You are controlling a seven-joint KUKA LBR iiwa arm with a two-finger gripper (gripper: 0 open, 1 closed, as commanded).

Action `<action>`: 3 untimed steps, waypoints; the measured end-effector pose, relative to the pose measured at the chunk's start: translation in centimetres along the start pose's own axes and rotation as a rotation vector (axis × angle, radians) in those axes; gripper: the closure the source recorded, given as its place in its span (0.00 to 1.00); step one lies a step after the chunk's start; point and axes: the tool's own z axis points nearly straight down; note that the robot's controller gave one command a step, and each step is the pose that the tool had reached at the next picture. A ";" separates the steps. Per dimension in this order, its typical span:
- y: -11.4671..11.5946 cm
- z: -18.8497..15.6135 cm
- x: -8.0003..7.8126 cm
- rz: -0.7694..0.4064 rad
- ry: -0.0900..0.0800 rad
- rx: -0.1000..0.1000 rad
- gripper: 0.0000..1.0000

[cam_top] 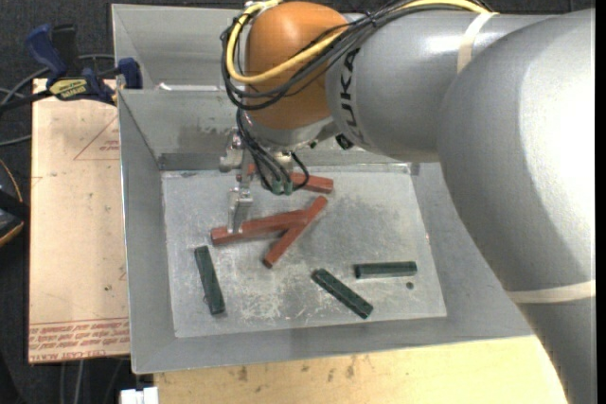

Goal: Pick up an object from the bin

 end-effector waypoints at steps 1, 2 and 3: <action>-0.7 1.0 0.8 -0.013 -0.008 -0.003 0.00; -1.8 -0.1 0.4 -0.122 0.015 0.004 0.00; -1.1 6.4 1.9 -0.278 -0.003 0.000 1.00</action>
Offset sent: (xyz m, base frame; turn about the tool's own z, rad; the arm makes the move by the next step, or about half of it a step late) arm 0.0145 -0.0159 0.0490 -0.2159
